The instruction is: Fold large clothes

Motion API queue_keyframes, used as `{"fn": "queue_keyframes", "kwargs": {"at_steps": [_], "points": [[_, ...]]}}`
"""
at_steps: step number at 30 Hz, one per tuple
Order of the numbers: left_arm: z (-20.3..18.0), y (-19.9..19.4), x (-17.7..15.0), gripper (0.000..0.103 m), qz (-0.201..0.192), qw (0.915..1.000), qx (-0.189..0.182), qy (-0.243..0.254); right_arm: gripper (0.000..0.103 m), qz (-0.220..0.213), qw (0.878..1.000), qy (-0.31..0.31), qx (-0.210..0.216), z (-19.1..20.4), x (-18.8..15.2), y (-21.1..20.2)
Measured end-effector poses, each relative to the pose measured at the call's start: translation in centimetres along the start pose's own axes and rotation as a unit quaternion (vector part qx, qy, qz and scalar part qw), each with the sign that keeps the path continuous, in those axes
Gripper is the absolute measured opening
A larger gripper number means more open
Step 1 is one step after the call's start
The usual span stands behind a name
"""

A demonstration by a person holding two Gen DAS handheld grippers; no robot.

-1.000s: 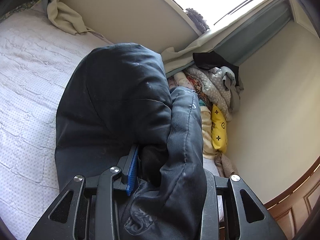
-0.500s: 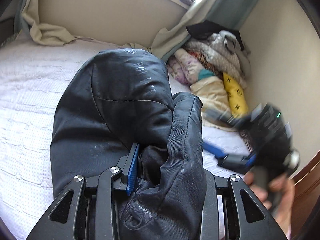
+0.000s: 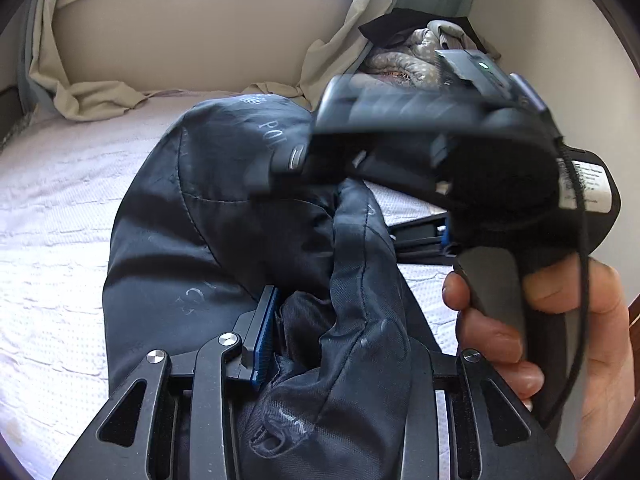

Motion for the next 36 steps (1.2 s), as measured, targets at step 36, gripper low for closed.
{"fn": "queue_keyframes", "kwargs": {"at_steps": [36], "points": [[-9.7, 4.4, -3.2, 0.070, 0.096, 0.9913, -0.003, 0.090, 0.017, 0.011, 0.997, -0.015, -0.081, -11.1, -1.4, -4.3]]}}
Point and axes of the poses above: each gripper's, at about its wrist camera, not at the fingertips, and y roughly the way its jaws point, z to its left, x to its top, the point moved 10 cm from there along y, roughly the way its jaws point, and after that the axes turned 9 degrees about -y, right-handed, at the moved point
